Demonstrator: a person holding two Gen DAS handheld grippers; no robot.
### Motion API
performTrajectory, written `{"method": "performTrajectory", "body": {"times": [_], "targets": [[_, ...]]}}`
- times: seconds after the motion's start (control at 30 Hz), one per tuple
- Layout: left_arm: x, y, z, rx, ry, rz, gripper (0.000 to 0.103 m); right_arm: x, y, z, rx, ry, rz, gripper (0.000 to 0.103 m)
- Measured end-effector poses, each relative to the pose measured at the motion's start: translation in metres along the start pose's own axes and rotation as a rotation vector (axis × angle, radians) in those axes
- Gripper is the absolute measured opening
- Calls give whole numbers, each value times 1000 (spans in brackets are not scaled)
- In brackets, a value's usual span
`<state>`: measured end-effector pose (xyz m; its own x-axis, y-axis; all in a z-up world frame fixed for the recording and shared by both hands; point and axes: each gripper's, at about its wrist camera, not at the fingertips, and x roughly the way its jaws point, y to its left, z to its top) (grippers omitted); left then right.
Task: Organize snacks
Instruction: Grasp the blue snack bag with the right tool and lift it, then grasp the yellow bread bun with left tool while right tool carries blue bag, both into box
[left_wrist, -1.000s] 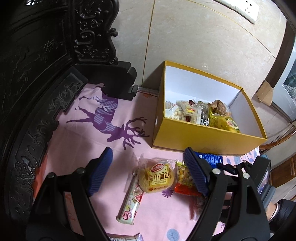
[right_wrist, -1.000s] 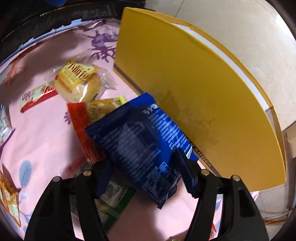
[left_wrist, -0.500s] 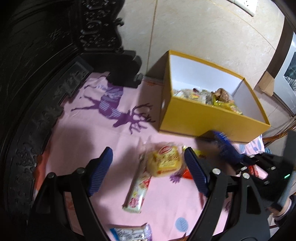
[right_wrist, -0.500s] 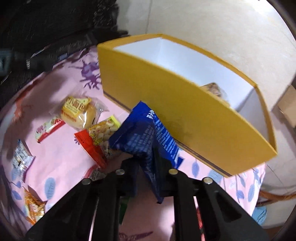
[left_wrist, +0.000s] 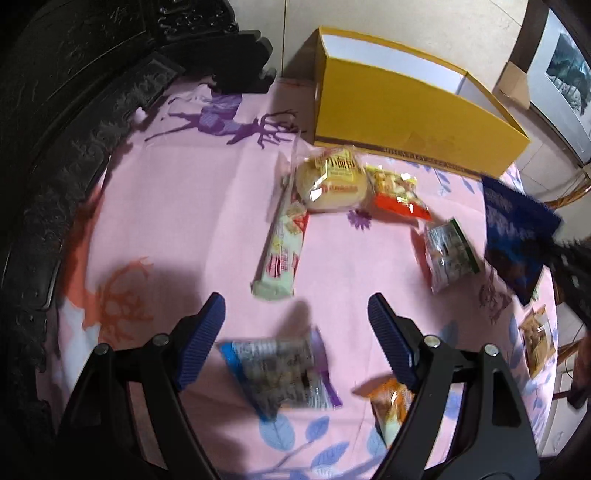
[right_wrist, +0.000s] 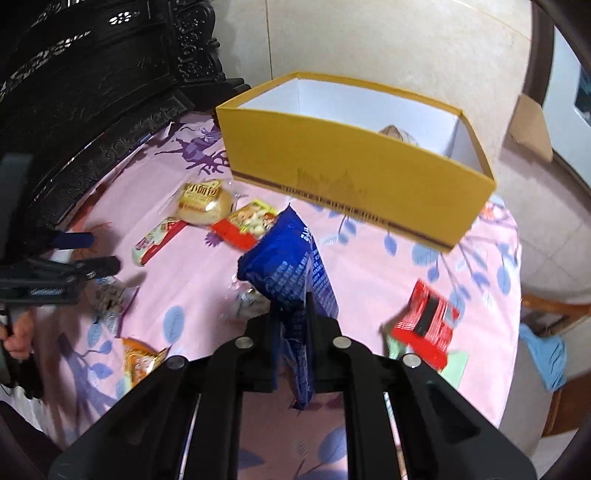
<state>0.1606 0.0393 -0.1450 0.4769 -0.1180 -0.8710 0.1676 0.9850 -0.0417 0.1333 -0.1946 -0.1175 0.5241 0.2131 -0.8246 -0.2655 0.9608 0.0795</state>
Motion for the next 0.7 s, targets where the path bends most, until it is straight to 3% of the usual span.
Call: {"method": "performTrajectory", "body": {"times": [0.17,0.23,0.33,0.43,0.5,0.7], "targets": [[36,-13,59,70,-85,-59,81,-4,3,-6,51,12,28,11],[60,-14,81,69,-37,-135,81,-4,3,-6,59,13,28,11],[88,-16,98,82,12,-191,81,-3,0,-4,78,14,38,11],[98,-23,98,136,21,-179,81,-1,-2,-3,85,13,44,11],[101,-24,96,133,21,-186,71,0,-3,-3,91,8,46,11],[96,-30,85,124,-13,-161,64,2,-3,1,95,3,47,11]]}}
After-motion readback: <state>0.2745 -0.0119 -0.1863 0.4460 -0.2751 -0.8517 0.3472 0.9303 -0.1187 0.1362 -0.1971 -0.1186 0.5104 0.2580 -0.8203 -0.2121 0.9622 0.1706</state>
